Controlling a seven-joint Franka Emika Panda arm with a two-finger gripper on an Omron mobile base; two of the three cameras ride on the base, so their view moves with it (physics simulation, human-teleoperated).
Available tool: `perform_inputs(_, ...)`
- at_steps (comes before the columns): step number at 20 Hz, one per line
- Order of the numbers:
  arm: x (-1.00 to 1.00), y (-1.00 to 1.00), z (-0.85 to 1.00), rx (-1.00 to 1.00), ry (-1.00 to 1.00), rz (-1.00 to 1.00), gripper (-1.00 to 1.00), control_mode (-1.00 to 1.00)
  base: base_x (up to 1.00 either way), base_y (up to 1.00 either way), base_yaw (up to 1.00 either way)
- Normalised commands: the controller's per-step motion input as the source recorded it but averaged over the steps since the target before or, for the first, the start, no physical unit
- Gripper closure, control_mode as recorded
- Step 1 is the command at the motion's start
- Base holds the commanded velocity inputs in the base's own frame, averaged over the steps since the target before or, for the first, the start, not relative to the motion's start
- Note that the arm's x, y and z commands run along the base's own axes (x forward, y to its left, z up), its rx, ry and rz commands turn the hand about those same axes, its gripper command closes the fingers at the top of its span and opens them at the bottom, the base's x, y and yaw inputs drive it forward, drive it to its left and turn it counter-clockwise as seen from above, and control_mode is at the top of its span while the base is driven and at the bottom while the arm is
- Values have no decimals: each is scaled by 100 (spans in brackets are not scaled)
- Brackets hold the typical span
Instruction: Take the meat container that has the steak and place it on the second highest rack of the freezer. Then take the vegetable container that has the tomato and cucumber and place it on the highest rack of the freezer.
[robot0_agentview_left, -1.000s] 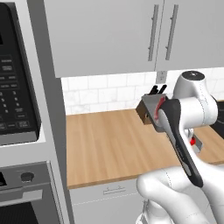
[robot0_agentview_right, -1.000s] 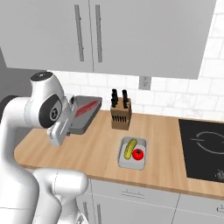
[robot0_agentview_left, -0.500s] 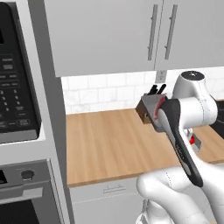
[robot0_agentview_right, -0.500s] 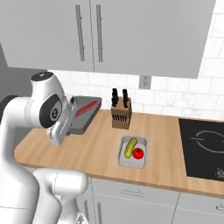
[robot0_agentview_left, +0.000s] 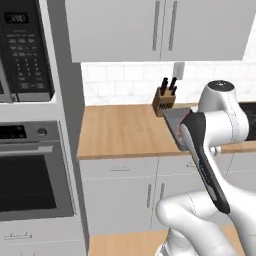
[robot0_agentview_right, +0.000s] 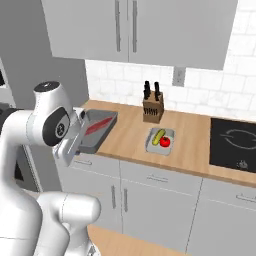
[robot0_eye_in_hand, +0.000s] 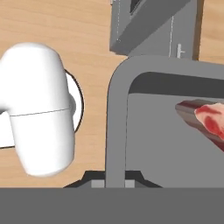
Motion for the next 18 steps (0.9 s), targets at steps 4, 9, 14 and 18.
perform_inputs(4, 0, 0, 0, 0, 0, 0, 100, 100, -22, -58, 82)
perform_inputs(9, 0, 0, 0, 0, 0, 0, 100, 100, -8, -31, 94)
perform_inputs(14, 0, 0, 0, 0, 0, 0, 100, 100, 0, -12, 91)
perform_inputs(18, 0, 0, 0, 0, 0, 0, 100, 100, 42, 22, 58)
